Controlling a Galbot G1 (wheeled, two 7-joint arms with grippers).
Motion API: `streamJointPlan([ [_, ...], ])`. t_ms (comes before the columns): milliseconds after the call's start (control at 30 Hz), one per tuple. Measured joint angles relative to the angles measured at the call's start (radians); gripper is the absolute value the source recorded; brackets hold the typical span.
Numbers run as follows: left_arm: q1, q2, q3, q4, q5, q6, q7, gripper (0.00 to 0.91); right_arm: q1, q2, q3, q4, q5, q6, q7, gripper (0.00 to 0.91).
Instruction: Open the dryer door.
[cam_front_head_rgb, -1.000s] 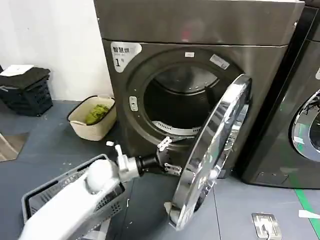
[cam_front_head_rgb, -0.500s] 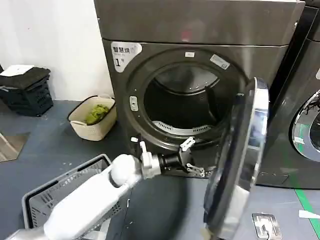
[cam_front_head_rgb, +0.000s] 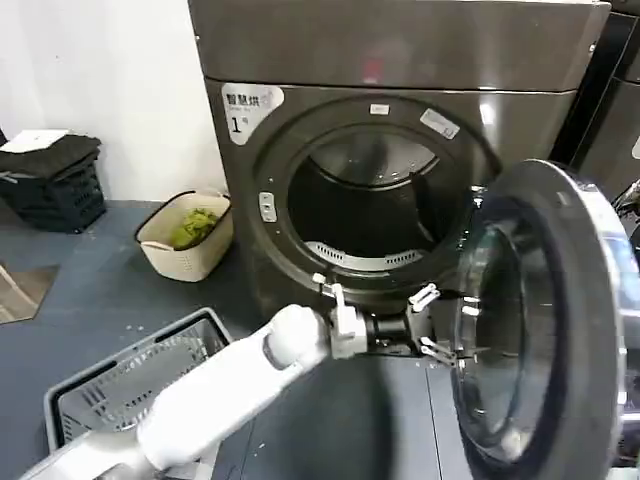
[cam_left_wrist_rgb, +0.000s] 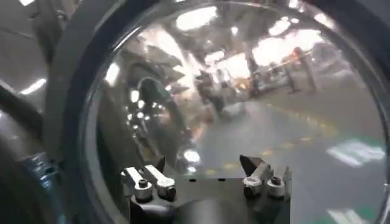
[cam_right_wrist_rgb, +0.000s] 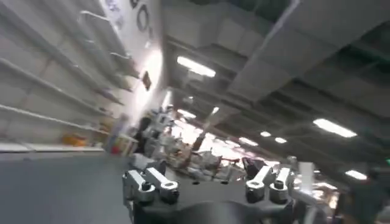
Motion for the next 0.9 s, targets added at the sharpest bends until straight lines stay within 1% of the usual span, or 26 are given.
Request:
streamJointPlan([
  [133,-0.025,-0.034,0.033,0.021,0.002,0.005,-0.002,0.907,-0.01,0.012,0.023,0.003,-0.005,-0.005,0.004,0.907],
  [667,-0.136,-0.166,0.124,0.147,0.003,0.018,-0.027,0.907,-0.043,0.046,0.077,-0.014,0.023,0.017,0.005,0.907],
  [900,-0.155,-0.22,0.134,0.211,0.047,0.044,-0.071,0.907,-0.042,0.046,0.084,-0.023,0.023,0.02,0.023,0.907],
])
